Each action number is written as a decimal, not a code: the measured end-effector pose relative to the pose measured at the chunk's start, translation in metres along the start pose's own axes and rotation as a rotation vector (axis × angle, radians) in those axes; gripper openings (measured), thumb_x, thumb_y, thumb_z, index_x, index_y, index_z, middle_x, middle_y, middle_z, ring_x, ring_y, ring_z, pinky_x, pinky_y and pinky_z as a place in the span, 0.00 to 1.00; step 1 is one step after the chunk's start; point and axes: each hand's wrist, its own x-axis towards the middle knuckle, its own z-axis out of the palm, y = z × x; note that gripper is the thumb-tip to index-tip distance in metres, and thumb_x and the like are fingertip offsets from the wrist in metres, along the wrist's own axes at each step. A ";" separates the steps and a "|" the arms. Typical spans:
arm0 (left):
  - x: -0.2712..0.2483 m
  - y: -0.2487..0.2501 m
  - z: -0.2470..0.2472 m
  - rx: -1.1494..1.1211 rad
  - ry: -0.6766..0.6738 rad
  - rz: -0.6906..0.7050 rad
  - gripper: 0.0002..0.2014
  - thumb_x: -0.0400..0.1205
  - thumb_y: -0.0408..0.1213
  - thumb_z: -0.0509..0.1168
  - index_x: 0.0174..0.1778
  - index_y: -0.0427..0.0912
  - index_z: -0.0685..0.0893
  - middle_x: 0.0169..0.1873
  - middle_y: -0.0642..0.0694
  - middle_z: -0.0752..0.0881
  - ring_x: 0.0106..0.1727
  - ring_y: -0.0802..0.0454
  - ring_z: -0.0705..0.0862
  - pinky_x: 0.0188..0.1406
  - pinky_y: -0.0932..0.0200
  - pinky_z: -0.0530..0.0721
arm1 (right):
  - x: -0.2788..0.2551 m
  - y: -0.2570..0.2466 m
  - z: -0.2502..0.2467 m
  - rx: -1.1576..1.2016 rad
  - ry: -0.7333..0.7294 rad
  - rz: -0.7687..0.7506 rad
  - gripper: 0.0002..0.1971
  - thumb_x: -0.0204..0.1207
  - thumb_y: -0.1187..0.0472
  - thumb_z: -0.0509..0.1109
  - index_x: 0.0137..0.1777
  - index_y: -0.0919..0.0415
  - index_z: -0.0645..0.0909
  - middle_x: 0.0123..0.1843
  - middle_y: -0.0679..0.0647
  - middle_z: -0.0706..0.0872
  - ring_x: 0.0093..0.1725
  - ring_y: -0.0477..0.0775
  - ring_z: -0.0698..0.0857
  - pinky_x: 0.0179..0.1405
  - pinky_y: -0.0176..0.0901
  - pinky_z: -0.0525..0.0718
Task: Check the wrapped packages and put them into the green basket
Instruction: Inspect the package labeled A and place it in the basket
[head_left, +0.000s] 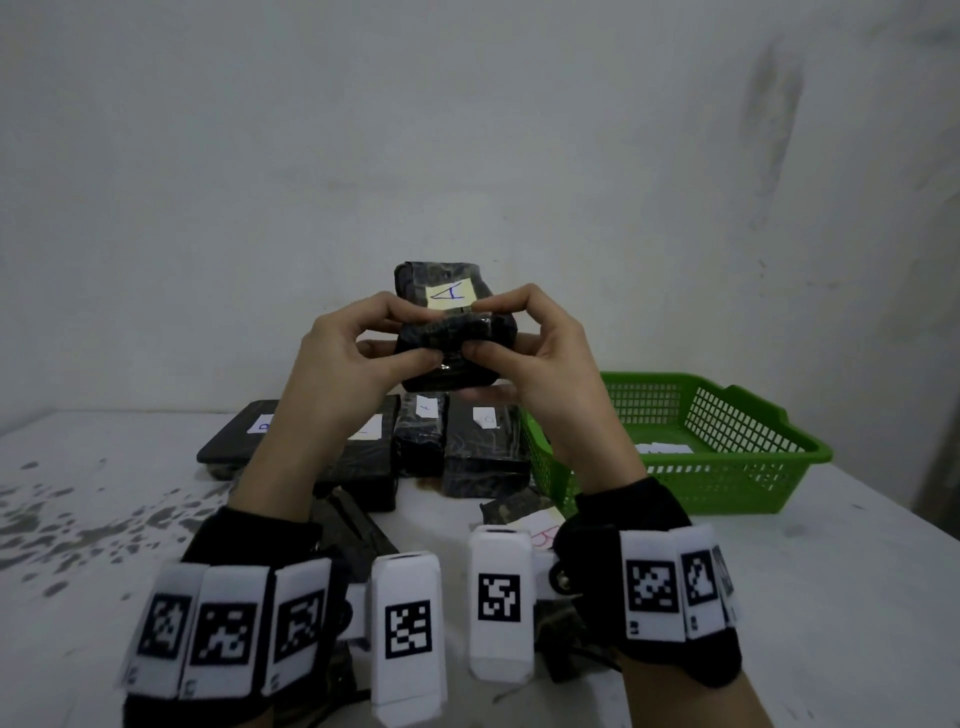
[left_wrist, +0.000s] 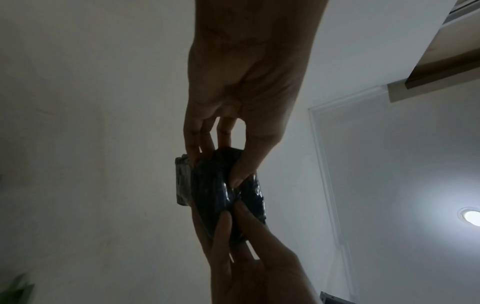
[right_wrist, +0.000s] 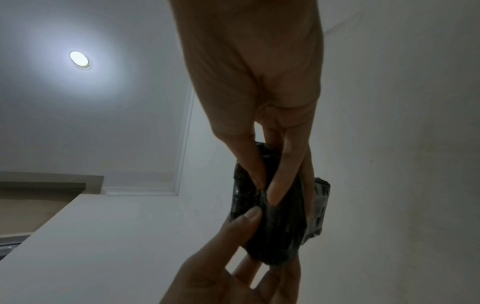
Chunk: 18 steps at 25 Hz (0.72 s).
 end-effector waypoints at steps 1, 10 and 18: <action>0.000 0.000 -0.002 -0.007 -0.021 -0.016 0.14 0.72 0.23 0.71 0.40 0.51 0.86 0.41 0.51 0.87 0.38 0.54 0.88 0.42 0.63 0.86 | 0.000 0.000 -0.002 -0.002 -0.007 0.009 0.11 0.75 0.76 0.67 0.48 0.60 0.75 0.44 0.61 0.87 0.39 0.57 0.88 0.30 0.42 0.89; 0.000 -0.002 -0.001 -0.041 -0.095 -0.068 0.20 0.70 0.21 0.72 0.32 0.56 0.89 0.37 0.47 0.88 0.36 0.50 0.89 0.49 0.46 0.87 | -0.001 -0.002 -0.019 0.027 -0.082 0.083 0.15 0.70 0.81 0.68 0.43 0.60 0.79 0.43 0.64 0.88 0.37 0.59 0.89 0.36 0.49 0.90; 0.001 -0.005 -0.012 0.028 -0.117 -0.046 0.24 0.67 0.17 0.72 0.26 0.57 0.88 0.40 0.50 0.85 0.40 0.60 0.86 0.47 0.60 0.87 | 0.000 0.000 -0.018 0.037 -0.131 0.148 0.12 0.77 0.64 0.68 0.58 0.51 0.76 0.51 0.54 0.87 0.47 0.53 0.86 0.49 0.49 0.85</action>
